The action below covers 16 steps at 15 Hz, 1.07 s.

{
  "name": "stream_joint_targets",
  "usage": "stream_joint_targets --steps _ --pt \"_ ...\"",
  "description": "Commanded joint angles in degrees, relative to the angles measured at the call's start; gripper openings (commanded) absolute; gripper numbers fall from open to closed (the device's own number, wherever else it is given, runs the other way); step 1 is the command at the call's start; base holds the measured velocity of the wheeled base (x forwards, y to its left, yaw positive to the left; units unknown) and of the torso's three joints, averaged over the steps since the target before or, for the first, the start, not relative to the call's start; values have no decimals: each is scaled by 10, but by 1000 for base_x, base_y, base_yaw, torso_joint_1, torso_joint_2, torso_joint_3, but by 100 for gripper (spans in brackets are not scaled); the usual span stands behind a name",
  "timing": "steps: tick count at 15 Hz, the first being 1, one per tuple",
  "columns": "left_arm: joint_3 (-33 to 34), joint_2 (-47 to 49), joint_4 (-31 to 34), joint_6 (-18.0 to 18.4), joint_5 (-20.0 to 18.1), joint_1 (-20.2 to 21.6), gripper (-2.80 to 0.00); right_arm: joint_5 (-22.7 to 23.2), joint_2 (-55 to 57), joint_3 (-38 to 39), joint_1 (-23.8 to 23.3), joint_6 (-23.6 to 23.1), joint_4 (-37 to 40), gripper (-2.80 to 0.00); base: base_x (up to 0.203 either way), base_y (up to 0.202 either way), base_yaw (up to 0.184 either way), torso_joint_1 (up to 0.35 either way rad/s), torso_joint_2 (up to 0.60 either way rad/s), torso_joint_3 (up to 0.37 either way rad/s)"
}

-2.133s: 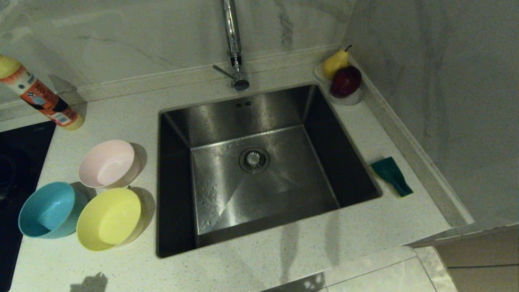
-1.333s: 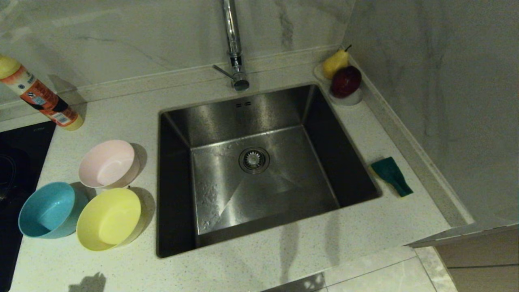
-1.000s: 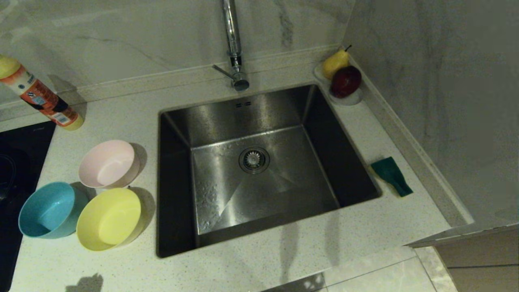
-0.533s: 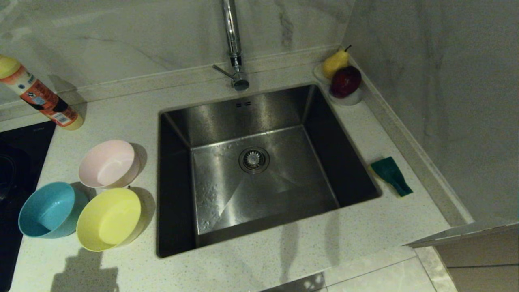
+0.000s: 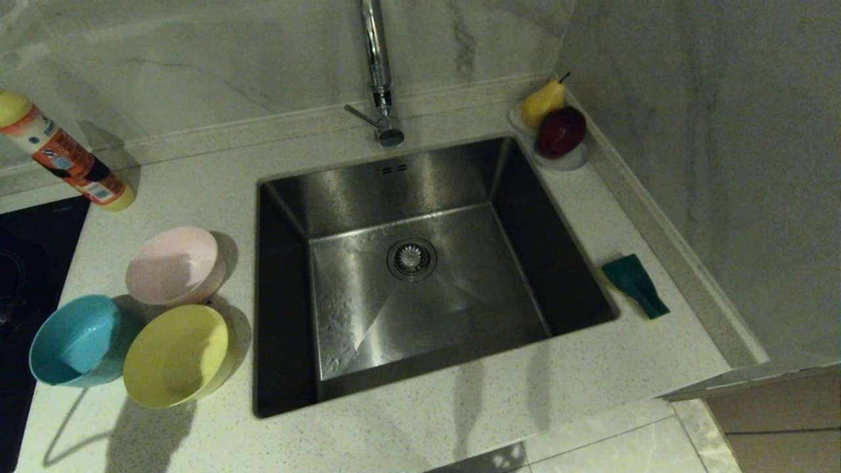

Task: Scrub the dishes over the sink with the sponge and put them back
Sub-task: Grab the dish soap

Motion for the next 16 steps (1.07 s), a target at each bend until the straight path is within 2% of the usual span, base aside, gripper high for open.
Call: stream_joint_targets --steps 1,4,7,11,12,14,16 --pt "-35 195 -67 -13 25 2 -280 0 0 0 -1 0 0 -280 0 0 0 0 0 0" --pt "-82 345 -157 -41 60 16 -280 0 0 0 0 0 -1 -280 0 0 0 0 0 0" --pt "-120 440 -242 -66 77 37 -280 0 0 0 0 0 0 -280 0 0 0 0 0 0" --pt "-187 501 -272 -77 77 89 -280 0 0 0 0 0 0 -280 0 0 0 0 0 0" --pt "-203 512 -272 -84 73 100 0 0 0 0 0 0 0 -280 0 0 0 0 0 0" --pt "-217 518 -272 -90 47 118 0 0 0 0 0 0 0 -280 0 0 0 0 0 0" --pt "-238 529 -272 -110 42 127 0 0 0 0 0 0 -1 -280 0 0 0 0 0 0"
